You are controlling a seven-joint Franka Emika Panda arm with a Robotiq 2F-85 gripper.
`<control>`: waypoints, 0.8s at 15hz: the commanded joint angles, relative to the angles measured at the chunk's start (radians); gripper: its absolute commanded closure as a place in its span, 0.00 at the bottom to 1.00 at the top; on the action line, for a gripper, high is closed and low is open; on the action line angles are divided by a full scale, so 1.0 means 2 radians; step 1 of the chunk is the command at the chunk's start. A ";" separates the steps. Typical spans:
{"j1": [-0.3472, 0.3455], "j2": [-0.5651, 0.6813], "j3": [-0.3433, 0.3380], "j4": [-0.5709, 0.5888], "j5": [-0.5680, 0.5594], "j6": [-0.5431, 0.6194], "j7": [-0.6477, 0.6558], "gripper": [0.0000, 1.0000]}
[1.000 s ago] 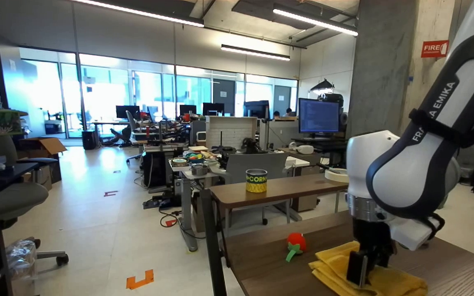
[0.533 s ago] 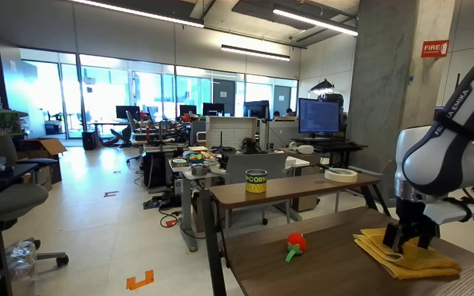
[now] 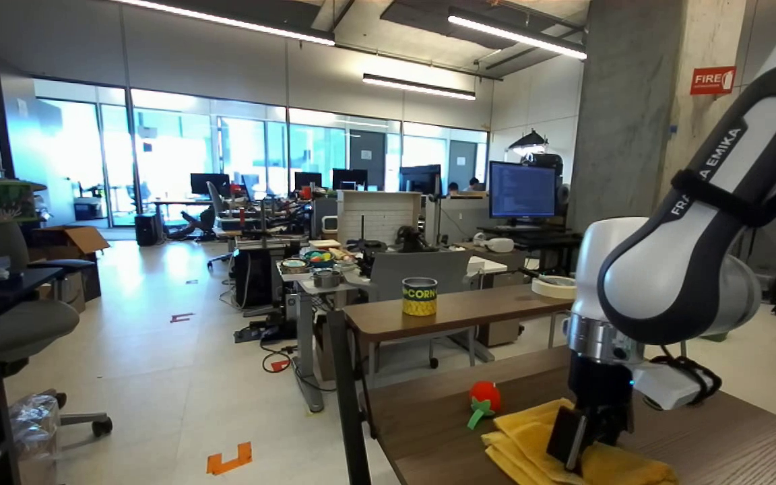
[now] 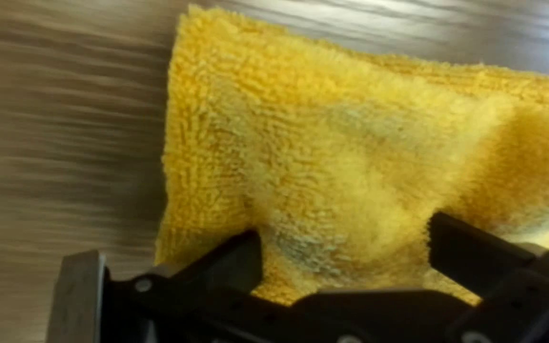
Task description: Wipe the right side of the table with the towel, move the rose to the left then move the potato to the right and wipe the left side of the table
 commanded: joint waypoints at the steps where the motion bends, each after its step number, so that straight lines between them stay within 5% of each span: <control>1: 0.033 0.015 0.023 0.001 -0.001 -0.005 -0.027 0.00; 3: 0.055 0.012 0.001 -0.004 -0.004 -0.025 -0.012 0.00; 12: 0.005 -0.001 -0.084 -0.051 0.026 -0.074 0.038 0.00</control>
